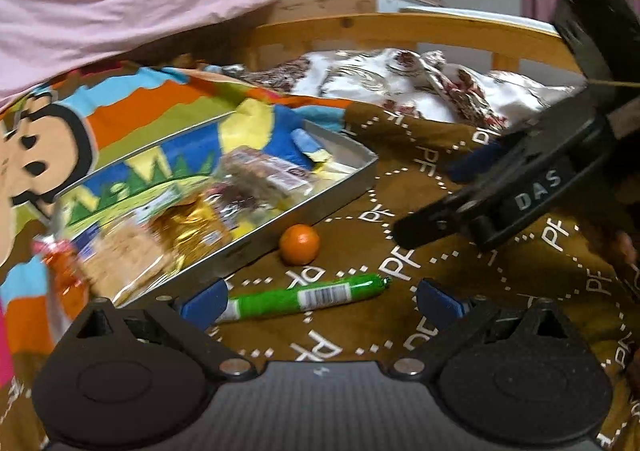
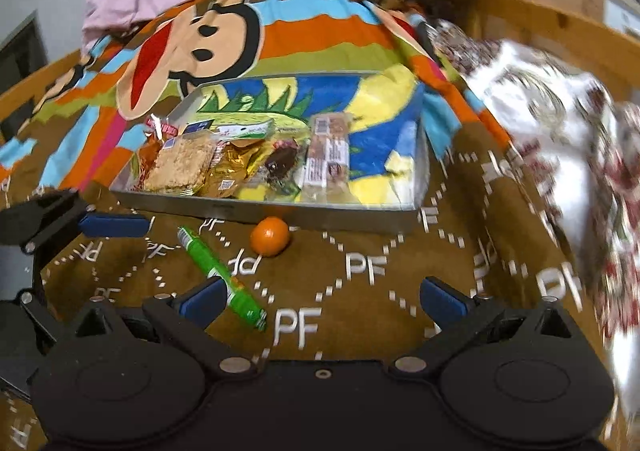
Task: Organize snacks
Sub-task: 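Move the right tool to the mandarin orange while the left tool approaches the green sausage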
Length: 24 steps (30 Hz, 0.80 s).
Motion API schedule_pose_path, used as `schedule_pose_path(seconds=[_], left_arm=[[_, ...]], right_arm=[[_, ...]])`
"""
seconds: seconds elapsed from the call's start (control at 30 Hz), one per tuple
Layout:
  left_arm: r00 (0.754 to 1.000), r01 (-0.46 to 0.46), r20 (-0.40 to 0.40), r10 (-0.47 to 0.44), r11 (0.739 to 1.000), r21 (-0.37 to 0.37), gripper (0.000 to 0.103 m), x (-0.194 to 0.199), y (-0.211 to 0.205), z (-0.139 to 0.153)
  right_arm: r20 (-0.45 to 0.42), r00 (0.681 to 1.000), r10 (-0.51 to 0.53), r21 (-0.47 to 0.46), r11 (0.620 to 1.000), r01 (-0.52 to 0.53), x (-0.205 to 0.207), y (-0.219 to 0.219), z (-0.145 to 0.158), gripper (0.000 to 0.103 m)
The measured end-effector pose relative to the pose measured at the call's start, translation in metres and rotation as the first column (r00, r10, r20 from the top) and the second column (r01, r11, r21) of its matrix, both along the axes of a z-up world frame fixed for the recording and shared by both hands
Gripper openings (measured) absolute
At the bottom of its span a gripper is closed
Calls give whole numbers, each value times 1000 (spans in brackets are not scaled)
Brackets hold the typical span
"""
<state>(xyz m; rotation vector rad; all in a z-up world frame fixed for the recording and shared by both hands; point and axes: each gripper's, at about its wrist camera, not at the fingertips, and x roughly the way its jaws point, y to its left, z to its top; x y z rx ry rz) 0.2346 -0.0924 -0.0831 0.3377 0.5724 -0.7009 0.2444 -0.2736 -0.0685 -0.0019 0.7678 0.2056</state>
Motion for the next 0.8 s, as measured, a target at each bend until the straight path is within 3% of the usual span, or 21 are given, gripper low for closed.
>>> schedule_pose_path(seconds=[0.2,0.4,0.5,0.6,0.8], left_arm=[[995,89,-39,-88,995,35,103,26,-4,-11],[978,178,-114,-173,983,41,103,53,-5,-23],[956,251,-181,-232,963,94,102,62,-13,-28],[946,292,-189,-263,945,146,102,61,-13,-28],[943,298,-217,-253,932,205,102,64,-9,-27]], right_arm=[[6,1000,26,-9,1000,-26,20,-1,-9,102],[1,1000,15,107,994,-15,31,-13,-12,102],[9,999,36,170,985,-37,35,-14,-13,102],[28,997,67,224,972,-72,39,-10,-14,101],[15,990,140,246,959,-139,54,11,-23,76]])
